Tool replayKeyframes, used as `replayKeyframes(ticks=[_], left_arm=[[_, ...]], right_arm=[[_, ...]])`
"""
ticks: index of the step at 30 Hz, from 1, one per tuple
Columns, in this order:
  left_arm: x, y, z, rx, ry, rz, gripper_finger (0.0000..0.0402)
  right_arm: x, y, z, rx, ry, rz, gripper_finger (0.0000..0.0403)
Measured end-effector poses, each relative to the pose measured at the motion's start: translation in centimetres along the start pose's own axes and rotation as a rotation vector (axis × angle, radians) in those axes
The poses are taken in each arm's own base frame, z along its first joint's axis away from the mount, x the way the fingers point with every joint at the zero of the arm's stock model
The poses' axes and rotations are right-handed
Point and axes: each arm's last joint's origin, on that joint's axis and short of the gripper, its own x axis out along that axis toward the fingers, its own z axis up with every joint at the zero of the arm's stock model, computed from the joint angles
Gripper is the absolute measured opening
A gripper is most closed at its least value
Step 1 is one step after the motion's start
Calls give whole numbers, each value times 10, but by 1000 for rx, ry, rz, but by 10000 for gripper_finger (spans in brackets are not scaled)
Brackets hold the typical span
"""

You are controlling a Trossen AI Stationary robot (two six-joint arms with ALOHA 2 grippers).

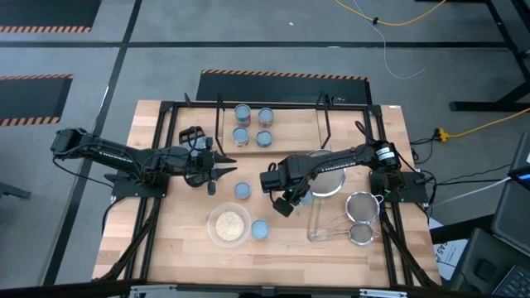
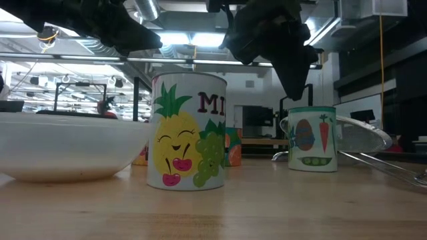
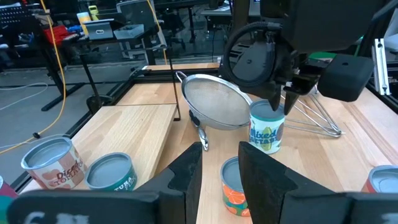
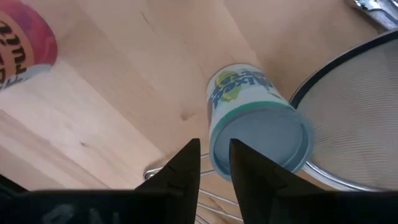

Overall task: Pick and place cans onto a shelf
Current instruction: Put the white mixed vegetables can on the shelf

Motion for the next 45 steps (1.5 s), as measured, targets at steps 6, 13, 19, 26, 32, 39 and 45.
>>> replayKeyframes(ticks=[6, 13, 19, 26, 32, 39, 45], left_arm=[[0, 0, 0, 0, 0, 0, 98], [0, 0, 0, 0, 0, 0, 98], [0, 0, 0, 0, 0, 0, 98], [0, 0, 0, 0, 1, 0, 98], [0, 0, 0, 0, 2, 0, 98], [0, 0, 0, 0, 2, 0, 98], [0, 0, 0, 0, 2, 0, 98]], right_arm=[[0, 0, 0, 21, -19, -16, 89], [0, 1, 0, 41, -49, -33, 89], [5, 1, 1, 41, -46, -36, 89], [25, -3, 0, 67, -12, -62, 89], [27, -4, -1, 29, -8, -64, 89], [27, -4, -1, -37, -6, -65, 89], [27, -4, -1, -46, -3, -66, 61]])
